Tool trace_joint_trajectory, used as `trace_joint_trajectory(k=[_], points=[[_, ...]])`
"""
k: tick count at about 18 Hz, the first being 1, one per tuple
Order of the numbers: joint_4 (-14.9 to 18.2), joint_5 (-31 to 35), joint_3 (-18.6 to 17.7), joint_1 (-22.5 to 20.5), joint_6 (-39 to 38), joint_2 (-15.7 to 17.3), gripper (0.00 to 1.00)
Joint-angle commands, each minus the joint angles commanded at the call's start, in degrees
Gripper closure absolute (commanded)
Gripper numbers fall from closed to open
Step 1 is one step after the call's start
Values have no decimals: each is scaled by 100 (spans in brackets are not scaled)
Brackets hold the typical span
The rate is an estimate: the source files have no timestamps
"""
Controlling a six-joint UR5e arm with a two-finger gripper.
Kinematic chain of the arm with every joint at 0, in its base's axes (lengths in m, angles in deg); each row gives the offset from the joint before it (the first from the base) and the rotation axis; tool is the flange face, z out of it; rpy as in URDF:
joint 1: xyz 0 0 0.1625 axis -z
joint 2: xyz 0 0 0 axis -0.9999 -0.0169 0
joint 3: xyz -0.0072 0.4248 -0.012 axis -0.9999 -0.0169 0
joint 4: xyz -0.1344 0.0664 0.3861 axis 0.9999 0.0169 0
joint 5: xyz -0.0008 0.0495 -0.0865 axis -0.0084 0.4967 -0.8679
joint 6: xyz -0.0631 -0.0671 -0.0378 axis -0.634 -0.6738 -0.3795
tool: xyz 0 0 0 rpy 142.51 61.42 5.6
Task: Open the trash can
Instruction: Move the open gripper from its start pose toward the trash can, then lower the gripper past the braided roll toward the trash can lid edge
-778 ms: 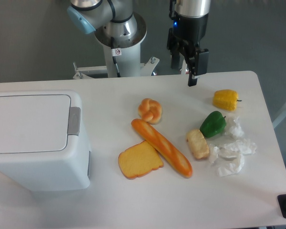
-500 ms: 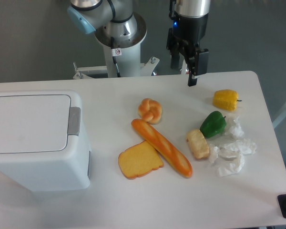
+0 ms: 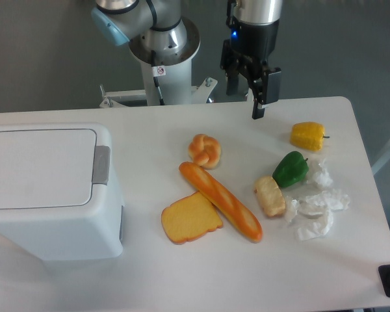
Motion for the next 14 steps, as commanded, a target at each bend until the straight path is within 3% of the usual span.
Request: trace_joint_trajectory(k=[6, 10, 14], points=[[-17, -342, 238, 378, -1679, -184, 0], [-17, -509, 256, 483, -1970, -185, 0], [-26, -1053, 352, 510, -2760, -194, 0]])
